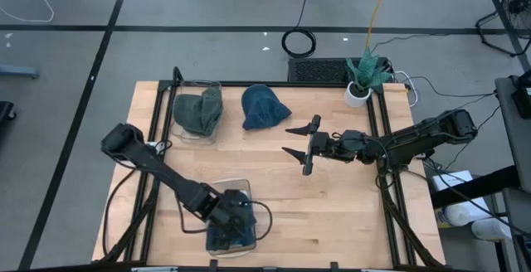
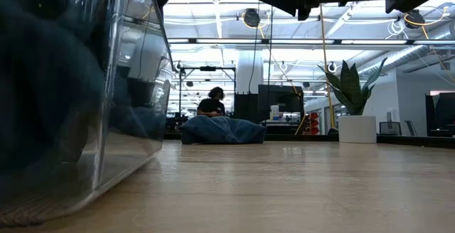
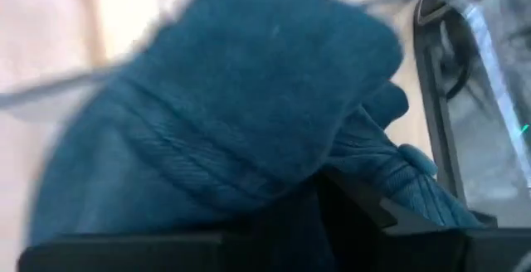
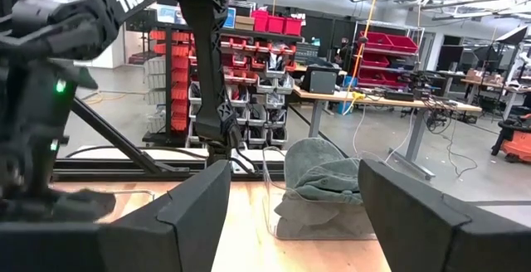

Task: Pick & Place hat
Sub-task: Put the bottom blue cap into the bottom transparent bin

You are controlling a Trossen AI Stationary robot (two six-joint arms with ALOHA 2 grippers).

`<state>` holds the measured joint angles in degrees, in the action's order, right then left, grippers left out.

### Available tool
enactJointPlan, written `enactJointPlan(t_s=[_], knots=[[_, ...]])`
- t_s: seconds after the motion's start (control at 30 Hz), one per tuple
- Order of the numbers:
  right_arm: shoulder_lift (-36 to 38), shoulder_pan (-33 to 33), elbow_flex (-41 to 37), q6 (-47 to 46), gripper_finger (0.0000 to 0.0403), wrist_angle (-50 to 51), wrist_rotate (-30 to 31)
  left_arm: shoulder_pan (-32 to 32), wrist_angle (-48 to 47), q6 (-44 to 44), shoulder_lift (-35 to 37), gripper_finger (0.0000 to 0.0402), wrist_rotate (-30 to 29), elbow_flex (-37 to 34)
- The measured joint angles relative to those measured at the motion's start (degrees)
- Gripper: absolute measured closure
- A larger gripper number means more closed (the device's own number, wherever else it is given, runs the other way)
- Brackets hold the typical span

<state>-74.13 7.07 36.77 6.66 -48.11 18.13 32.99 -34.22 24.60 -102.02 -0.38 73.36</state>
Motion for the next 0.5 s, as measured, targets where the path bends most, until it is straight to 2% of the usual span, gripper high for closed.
enactJointPlan(t_s=[0.23,0.37,0.5], knots=[[0.0,0.0,0.0,0.0,0.0149,0.0,0.0,-1.7,-1.8,1.3,-1.2,0.0338,4.9,0.0],[0.0,0.0,0.0,0.0,0.0149,0.0,0.0,-1.5,-3.6,1.6,3.2,0.0387,4.0,0.0],[0.0,0.0,0.0,0.0,0.0149,0.0,0.0,-0.9,-4.5,2.1,8.2,0.0394,0.2,0.0]])
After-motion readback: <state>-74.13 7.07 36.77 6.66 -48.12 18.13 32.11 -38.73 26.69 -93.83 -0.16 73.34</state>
